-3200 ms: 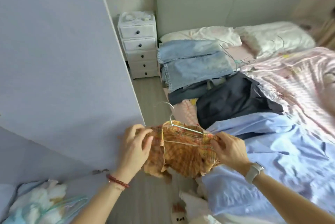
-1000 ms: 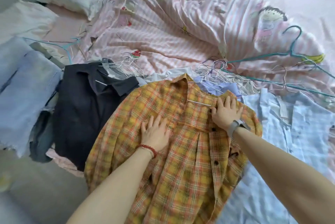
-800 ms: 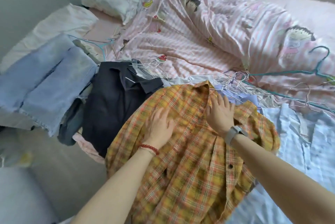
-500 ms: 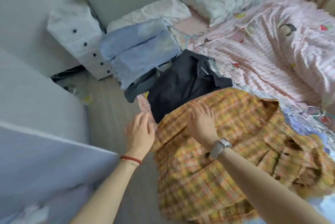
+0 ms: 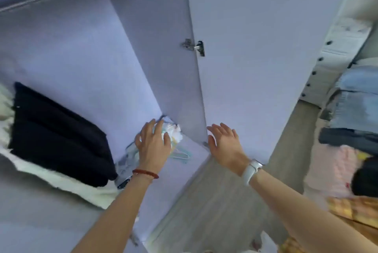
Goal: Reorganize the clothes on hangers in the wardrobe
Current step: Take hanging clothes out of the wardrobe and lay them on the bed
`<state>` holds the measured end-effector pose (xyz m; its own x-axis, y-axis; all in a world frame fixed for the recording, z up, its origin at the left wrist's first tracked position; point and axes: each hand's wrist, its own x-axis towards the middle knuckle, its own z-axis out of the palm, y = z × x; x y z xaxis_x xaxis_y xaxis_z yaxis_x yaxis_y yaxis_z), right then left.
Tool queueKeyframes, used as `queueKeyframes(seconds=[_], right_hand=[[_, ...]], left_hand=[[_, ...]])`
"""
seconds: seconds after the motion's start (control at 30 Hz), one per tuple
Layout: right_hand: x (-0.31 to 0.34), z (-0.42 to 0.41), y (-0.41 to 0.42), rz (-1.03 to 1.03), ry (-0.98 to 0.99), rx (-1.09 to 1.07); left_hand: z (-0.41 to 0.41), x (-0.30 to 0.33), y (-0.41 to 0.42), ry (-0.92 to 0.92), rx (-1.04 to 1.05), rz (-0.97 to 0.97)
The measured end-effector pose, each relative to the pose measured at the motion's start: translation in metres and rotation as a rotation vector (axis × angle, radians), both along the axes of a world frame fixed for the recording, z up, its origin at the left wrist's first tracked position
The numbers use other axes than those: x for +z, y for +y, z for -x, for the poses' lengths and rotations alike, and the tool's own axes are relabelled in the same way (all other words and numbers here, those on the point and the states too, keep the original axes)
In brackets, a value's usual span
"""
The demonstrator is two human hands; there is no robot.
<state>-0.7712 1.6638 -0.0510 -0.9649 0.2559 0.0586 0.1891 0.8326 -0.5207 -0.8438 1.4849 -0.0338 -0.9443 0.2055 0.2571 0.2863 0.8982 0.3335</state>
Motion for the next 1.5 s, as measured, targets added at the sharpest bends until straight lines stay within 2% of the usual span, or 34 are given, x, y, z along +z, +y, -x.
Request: queueKeyframes(seconds=[0.17, 0.37, 0.47, 0.57, 0.63, 0.7, 0.97, 1.03, 1.1, 1.23, 1.33, 1.43, 1.5], right_hand=[[0.029, 0.069, -0.101, -0.082, 0.1, 0.323], [0.071, 0.137, -0.184, -0.021, 0.232, 0.634], [0.084, 0.163, -0.216, 0.111, 0.206, 0.77], [0.098, 0.184, -0.246, 0.366, 0.075, 0.851], [0.105, 0.194, -0.264, 0.516, -0.045, 0.876], [0.108, 0.204, -0.281, 0.567, -0.085, 0.888], [0.128, 0.234, -0.347, 0.569, 0.053, 1.018], [0.131, 0.239, -0.363, 0.613, 0.013, 1.04], [0.133, 0.246, -0.379, 0.714, -0.106, 1.012], [0.133, 0.253, -0.403, 1.109, -0.497, 0.865], [0.132, 0.262, -0.408, 1.234, -0.634, 0.878], [0.131, 0.273, -0.407, 1.229, -0.616, 0.892], [0.128, 0.277, -0.407, 1.168, -0.483, 0.813]], left_hand=[[0.014, 0.041, -0.113, 0.109, 0.299, 0.03], [0.023, 0.093, -0.202, 0.201, 0.613, -0.057], [0.022, 0.112, -0.225, 0.267, 0.725, -0.122], [0.024, 0.126, -0.242, 0.307, 0.758, -0.178], [0.026, 0.132, -0.255, 0.315, 0.763, -0.234], [0.029, 0.136, -0.266, 0.303, 0.796, -0.272], [0.069, 0.145, -0.302, 0.206, 0.877, -0.279], [0.08, 0.141, -0.31, 0.18, 0.882, -0.287], [0.089, 0.135, -0.318, 0.146, 0.901, -0.268], [0.099, 0.121, -0.33, 0.126, 0.895, -0.259], [0.103, 0.115, -0.335, 0.169, 0.887, -0.29], [0.104, 0.11, -0.337, 0.224, 0.891, -0.318], [0.104, 0.106, -0.334, 0.25, 0.885, -0.328]])
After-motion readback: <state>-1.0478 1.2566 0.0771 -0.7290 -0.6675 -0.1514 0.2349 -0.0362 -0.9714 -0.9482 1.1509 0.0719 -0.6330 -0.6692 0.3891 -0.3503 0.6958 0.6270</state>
